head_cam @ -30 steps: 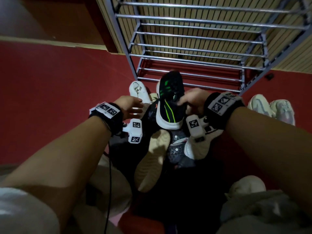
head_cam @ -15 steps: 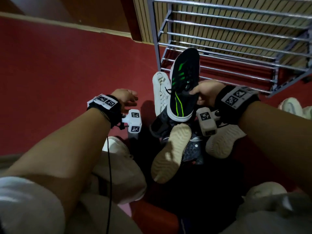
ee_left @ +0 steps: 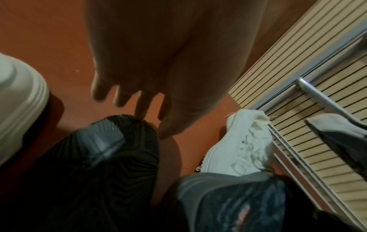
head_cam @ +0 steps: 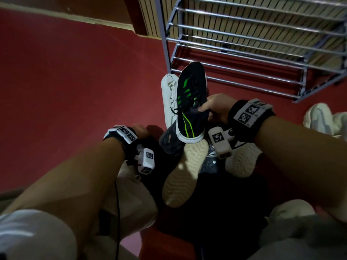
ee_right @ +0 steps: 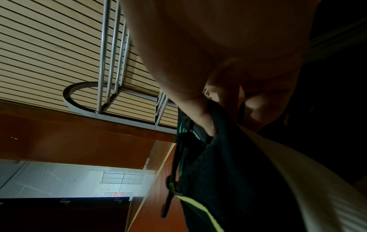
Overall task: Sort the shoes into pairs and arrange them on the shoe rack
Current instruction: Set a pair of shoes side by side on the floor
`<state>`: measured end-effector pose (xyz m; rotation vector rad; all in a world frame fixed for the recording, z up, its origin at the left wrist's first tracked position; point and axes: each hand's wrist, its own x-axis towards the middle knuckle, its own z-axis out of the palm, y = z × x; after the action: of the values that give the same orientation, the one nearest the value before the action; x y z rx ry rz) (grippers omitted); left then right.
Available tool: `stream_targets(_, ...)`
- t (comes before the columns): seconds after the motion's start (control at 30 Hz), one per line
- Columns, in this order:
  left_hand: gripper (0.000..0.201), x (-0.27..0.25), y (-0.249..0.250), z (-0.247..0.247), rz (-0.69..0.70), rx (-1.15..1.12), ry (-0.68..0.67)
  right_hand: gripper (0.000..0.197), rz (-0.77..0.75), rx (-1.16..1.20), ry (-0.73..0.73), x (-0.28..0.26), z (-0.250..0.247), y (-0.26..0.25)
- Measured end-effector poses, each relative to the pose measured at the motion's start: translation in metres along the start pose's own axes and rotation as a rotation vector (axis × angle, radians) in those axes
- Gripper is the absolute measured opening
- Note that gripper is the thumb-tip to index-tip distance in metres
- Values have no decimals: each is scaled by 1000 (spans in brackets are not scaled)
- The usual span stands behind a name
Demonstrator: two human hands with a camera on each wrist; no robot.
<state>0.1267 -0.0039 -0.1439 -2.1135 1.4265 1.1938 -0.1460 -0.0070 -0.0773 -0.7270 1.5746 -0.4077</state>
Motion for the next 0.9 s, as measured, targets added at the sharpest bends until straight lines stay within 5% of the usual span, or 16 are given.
stream_targets(0.17, 36, 9, -14, 11, 55, 101, -47, 19, 22, 35, 7, -4, -1, 3)
stream_targets(0.4, 55, 7, -10, 3, -47, -105, 30, 22, 29, 0, 65, -11, -8, 4)
stream_targets(0.53, 18, -33, 16, -24, 50, -184, -17, 18, 56, -24, 121, -18, -11, -2)
stream_targets(0.73, 26, -85, 66, -100, 235, -504, 359, 12, -1, 74, 117, -37, -24, -26)
stream_targets(0.9, 37, -124, 103, -136, 391, -574, 528, 17, -29, 276, 91, -57, -32, -38)
